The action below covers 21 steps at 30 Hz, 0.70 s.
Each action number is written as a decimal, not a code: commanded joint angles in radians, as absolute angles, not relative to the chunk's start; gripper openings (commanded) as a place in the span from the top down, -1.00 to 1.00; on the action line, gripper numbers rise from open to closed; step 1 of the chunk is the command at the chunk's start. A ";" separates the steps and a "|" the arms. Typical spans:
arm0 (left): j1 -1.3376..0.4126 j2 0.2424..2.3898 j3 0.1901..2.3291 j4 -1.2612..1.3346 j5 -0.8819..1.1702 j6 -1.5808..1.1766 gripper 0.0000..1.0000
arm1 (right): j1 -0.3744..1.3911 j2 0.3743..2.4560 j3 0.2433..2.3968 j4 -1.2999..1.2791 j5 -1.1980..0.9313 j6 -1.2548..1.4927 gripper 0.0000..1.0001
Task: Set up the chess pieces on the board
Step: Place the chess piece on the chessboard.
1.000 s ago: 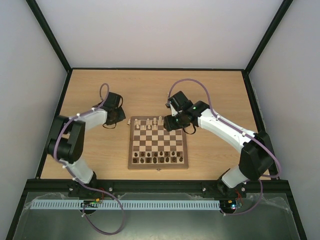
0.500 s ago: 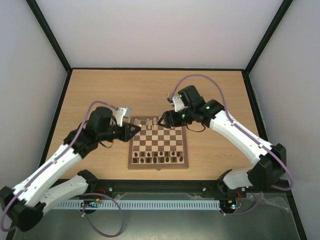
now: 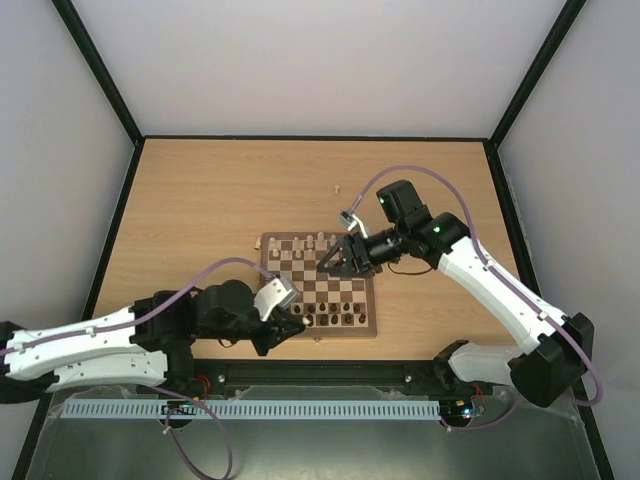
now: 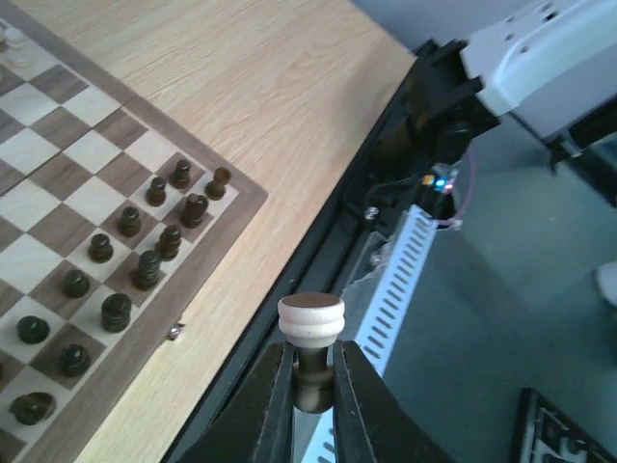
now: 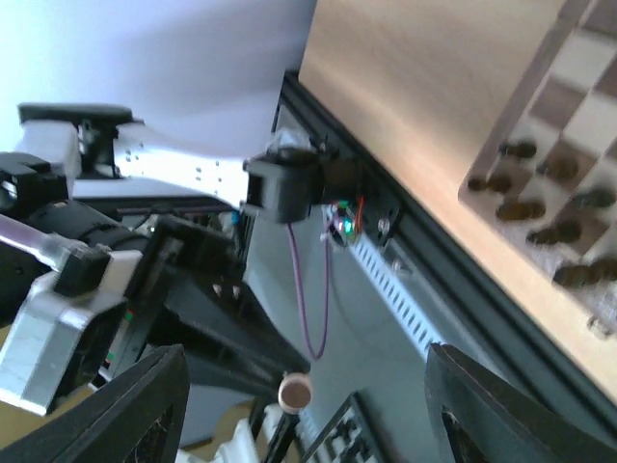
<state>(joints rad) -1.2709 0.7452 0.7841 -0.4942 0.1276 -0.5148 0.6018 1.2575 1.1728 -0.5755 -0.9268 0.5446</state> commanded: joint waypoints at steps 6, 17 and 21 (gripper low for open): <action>-1.392 0.902 0.922 -0.578 -0.277 -0.496 0.95 | 0.640 1.120 0.937 -0.553 -1.063 0.664 -0.31; -1.402 0.971 0.937 -0.473 -0.226 -0.459 0.95 | 0.668 1.115 0.884 -0.438 -1.094 0.733 -0.15; -1.425 0.982 0.941 -0.462 -0.224 -0.462 0.95 | 0.676 1.127 0.892 -0.427 -1.098 0.733 -0.10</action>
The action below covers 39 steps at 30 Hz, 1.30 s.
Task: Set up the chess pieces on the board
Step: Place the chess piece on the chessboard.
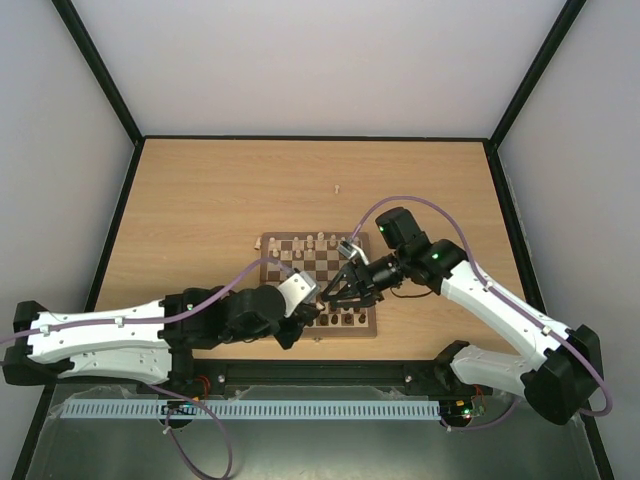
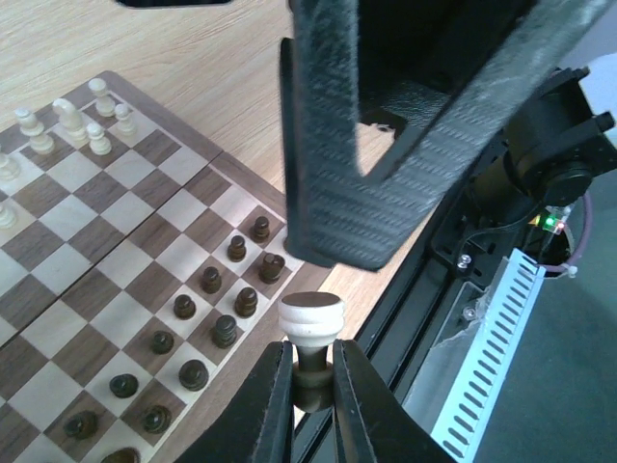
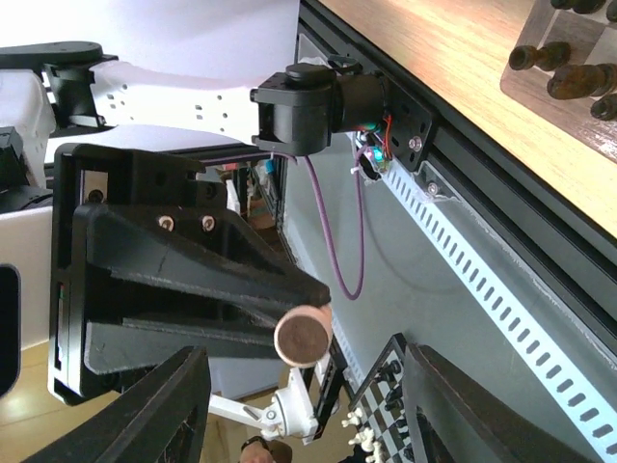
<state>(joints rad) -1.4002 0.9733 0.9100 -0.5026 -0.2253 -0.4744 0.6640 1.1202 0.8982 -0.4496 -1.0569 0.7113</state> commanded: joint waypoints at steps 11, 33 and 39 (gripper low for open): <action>-1.445 0.998 0.948 -0.445 -0.235 -0.460 0.95 | 0.701 1.133 0.885 -0.410 -1.089 0.742 0.14; -1.445 0.985 0.927 -0.452 -0.282 -0.481 0.75 | 0.720 1.108 0.855 -0.371 -1.061 0.787 0.83; -1.445 0.916 0.916 -0.452 -0.341 -0.536 0.07 | 0.720 1.090 0.860 -0.297 -1.012 0.839 0.86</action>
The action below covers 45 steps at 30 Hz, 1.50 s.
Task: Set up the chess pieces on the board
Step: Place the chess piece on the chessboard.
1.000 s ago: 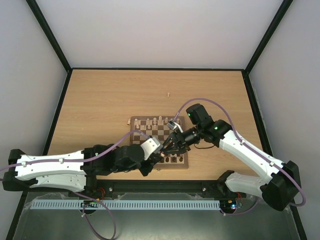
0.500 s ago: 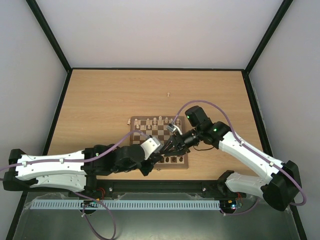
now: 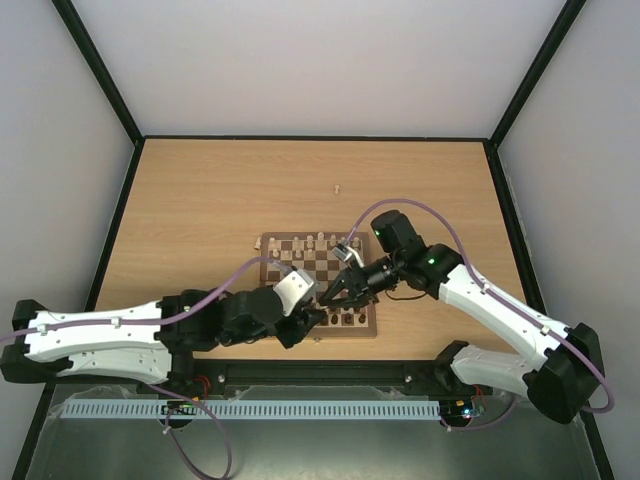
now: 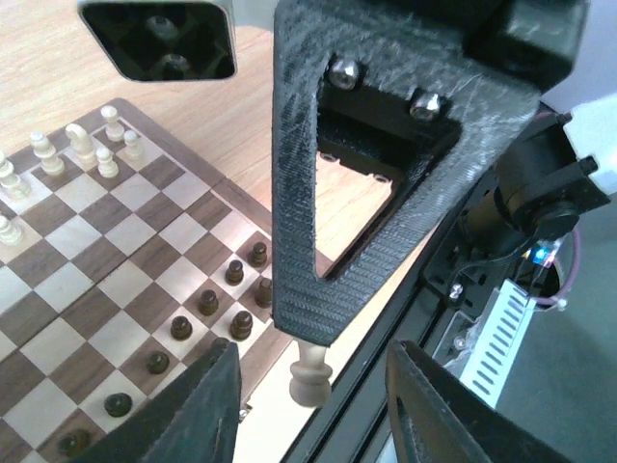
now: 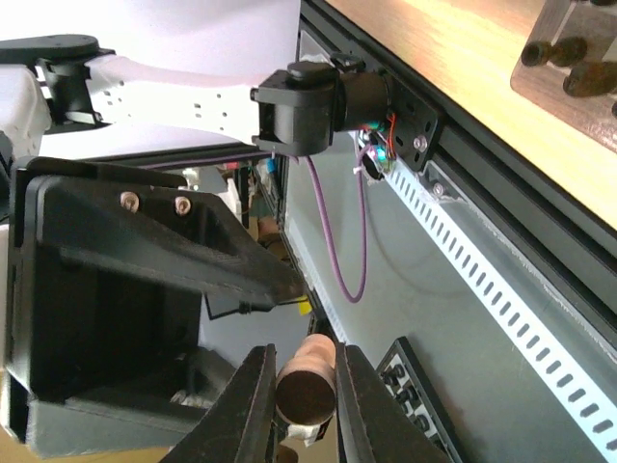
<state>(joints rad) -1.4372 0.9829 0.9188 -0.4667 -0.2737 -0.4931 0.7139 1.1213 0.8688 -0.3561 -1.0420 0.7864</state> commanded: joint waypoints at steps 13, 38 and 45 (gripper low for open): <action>-1.233 0.469 0.706 -0.214 -0.288 -0.893 -0.60 | 0.718 1.003 0.898 -0.088 -0.674 0.796 0.92; -0.793 0.625 0.304 0.836 0.458 -1.398 -0.56 | 0.720 0.997 0.836 0.272 -0.681 0.986 0.93; -0.790 0.652 0.294 0.851 0.455 -1.401 -0.54 | 0.725 1.009 0.821 0.336 -0.728 1.033 0.93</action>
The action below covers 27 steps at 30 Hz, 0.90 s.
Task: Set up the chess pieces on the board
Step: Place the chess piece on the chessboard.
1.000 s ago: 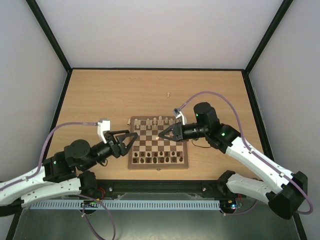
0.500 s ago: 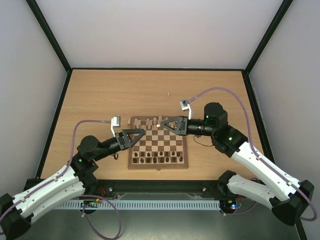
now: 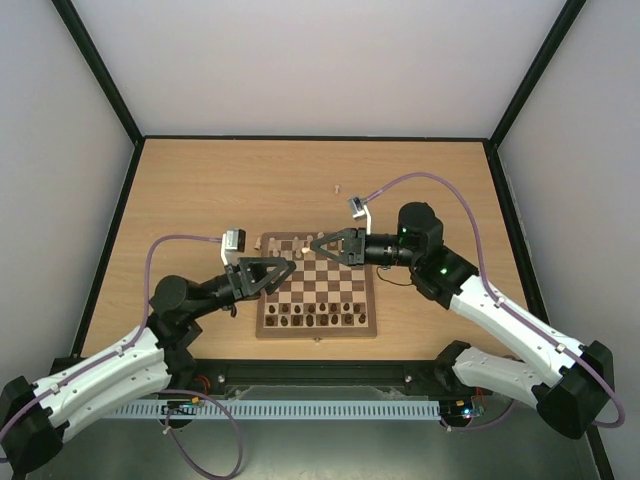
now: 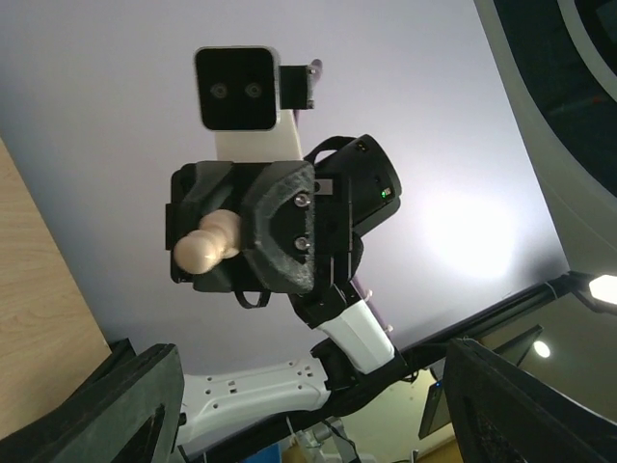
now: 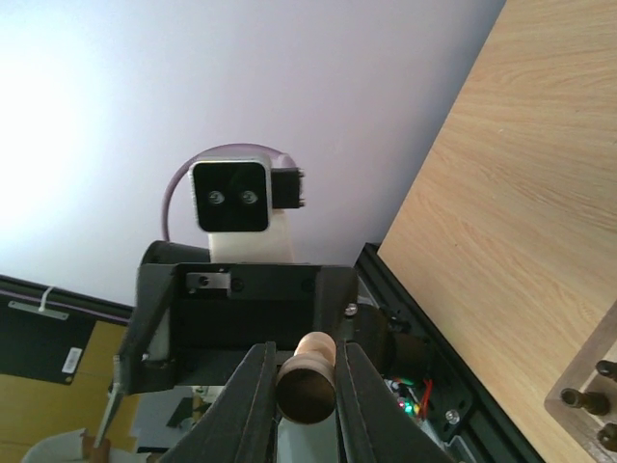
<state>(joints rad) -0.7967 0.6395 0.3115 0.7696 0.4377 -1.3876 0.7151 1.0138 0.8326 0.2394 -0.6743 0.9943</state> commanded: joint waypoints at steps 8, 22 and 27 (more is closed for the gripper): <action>-0.787 0.687 0.298 0.856 0.450 -1.391 -0.41 | 0.768 1.024 0.813 0.356 -0.741 1.042 0.92; -0.784 0.723 0.297 0.871 0.453 -1.392 0.05 | 0.801 1.028 0.785 0.357 -0.735 1.031 0.92; -0.784 0.730 0.292 0.871 0.459 -1.392 0.16 | 0.801 1.040 0.790 0.360 -0.736 1.028 0.92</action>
<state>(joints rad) -0.7906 0.7273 0.3061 0.8158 0.4454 -1.3983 0.7937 1.0279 0.7933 0.3206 -0.7158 1.0367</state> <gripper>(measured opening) 0.448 0.125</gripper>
